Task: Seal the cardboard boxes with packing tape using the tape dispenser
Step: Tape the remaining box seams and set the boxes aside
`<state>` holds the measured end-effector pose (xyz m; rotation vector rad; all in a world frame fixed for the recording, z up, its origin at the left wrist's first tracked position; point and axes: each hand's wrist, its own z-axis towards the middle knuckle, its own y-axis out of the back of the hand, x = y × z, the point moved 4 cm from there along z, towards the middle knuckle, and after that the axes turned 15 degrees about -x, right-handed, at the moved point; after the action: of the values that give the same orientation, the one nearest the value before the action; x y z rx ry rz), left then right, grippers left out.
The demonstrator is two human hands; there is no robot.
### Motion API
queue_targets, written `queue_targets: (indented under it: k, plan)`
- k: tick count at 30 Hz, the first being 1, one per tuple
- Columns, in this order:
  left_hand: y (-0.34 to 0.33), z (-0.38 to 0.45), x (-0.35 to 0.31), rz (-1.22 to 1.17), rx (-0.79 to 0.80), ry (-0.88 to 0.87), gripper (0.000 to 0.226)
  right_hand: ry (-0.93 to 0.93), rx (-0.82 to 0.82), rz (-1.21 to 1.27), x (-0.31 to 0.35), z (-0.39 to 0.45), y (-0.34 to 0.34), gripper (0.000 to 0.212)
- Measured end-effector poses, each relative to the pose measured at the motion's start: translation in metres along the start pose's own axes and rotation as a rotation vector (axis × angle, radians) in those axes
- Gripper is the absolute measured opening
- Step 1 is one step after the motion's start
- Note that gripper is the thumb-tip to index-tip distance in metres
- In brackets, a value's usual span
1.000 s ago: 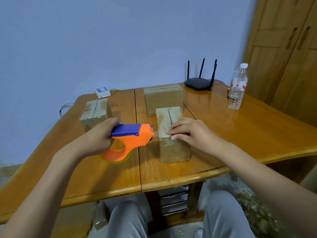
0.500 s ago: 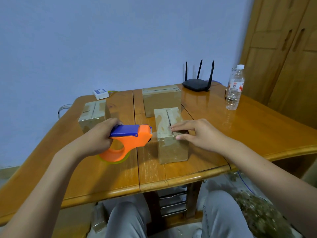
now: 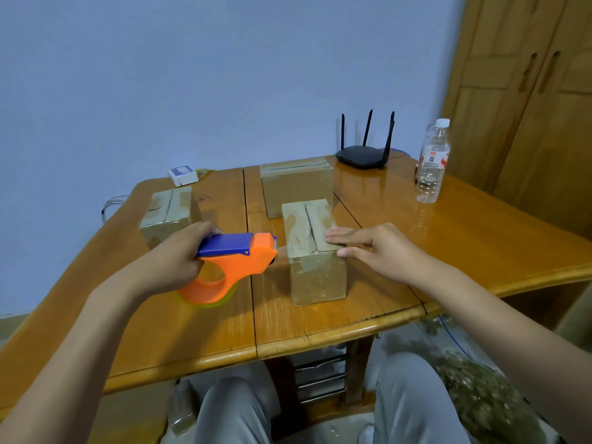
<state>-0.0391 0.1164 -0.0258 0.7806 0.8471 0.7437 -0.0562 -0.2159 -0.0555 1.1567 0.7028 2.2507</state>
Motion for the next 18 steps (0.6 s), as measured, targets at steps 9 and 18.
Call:
queue_targets:
  k: [9, 18]
  plan:
    - [-0.002, -0.001, -0.002, 0.005, 0.014, 0.011, 0.049, 0.018, -0.059, 0.032, -0.003, -0.008, -0.004, 0.037]
    - [0.002, 0.0, -0.001, 0.034, 0.009, -0.001, 0.049, -0.12, -0.559, -0.13, 0.029, -0.002, 0.035, 0.016]
